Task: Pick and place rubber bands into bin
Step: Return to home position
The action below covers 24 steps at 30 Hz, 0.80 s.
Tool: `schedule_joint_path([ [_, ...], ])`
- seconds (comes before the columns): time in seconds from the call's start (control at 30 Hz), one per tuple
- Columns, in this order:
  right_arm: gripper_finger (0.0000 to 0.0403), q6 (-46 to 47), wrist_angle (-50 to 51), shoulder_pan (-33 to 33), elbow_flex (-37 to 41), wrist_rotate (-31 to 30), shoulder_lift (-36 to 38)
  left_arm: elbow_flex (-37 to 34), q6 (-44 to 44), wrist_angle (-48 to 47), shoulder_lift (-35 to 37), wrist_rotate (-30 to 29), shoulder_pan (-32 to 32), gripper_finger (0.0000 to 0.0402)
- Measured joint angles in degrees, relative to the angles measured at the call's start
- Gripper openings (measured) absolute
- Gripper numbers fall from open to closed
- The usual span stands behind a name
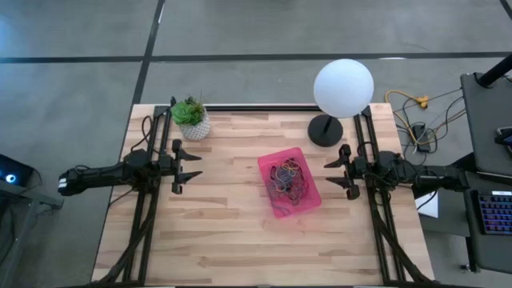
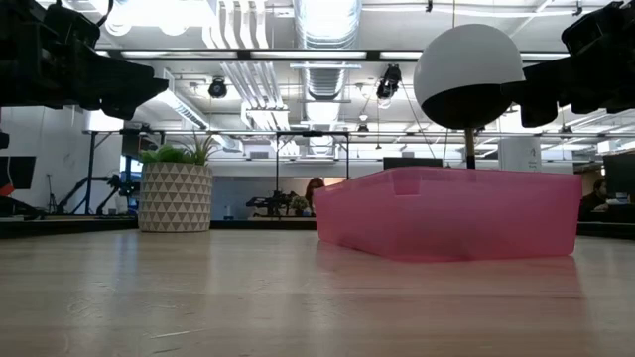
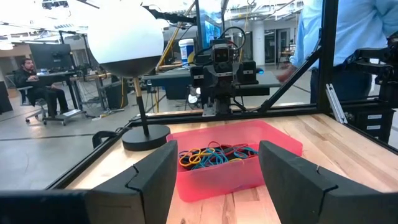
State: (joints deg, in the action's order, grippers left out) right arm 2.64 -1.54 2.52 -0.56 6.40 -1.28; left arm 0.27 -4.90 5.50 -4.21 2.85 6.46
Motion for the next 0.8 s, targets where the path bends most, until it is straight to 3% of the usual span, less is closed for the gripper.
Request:
schedule_joint_path([
  [0.8, 0.0194, 0.3, 0.0, 0.0, 0.0, 0.0, 0.0, 0.0, 0.0, 0.0, 0.0, 0.0, 0.0, 0.0209],
])
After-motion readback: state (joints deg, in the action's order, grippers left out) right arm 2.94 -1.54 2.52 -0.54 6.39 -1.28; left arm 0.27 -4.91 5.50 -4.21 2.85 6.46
